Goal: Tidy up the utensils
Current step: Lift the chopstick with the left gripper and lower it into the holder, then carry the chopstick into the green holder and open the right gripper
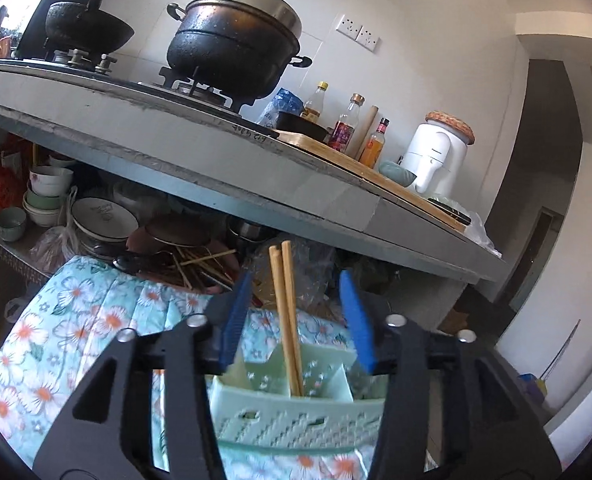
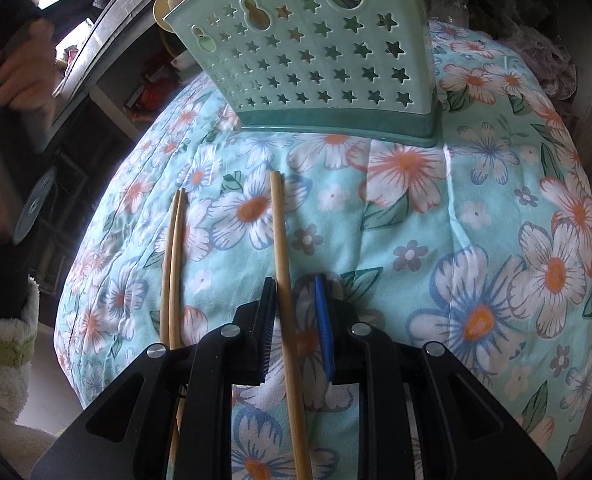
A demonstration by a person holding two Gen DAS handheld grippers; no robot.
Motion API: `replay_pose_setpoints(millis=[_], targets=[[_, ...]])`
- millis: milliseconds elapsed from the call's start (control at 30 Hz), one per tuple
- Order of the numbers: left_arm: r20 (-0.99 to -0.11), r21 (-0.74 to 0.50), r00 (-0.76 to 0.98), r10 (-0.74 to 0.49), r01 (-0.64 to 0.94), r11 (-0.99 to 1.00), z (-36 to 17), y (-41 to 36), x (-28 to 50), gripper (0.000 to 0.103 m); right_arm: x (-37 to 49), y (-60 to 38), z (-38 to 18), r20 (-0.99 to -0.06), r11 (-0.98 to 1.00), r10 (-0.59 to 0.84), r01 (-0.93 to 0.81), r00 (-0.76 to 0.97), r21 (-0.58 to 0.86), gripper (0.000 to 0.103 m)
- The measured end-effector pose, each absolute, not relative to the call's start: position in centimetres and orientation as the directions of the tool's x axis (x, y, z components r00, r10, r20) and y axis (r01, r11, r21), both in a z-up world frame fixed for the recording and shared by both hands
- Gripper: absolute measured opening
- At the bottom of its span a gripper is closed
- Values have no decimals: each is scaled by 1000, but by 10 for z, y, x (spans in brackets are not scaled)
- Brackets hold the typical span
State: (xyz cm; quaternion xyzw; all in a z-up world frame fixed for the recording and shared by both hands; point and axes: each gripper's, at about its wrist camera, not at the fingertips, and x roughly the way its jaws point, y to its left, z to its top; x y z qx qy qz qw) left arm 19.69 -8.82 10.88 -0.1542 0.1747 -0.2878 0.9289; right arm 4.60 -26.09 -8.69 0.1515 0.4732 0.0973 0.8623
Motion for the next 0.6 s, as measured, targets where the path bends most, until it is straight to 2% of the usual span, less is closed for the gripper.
replay_pose_setpoints(millis=[100, 200, 400, 600], targets=[[-251, -383, 765, -593, 484, 787, 107, -75, 181, 51, 48, -262, -82, -787, 935, 311, -23, 533, 354, 20], [-300, -376, 752, -587, 473, 797, 96, -59, 164, 52, 53, -261, -76, -788, 940, 303, -32, 536, 339, 20], [-479, -354, 683, -551, 424, 834, 48, -32, 132, 52, 74, -243, -80, -808, 956, 273, -53, 522, 289, 20], [-610, -322, 631, -479, 355, 877, 1, 2, 106, 52, 86, -231, -87, -827, 973, 205, -15, 524, 232, 20]])
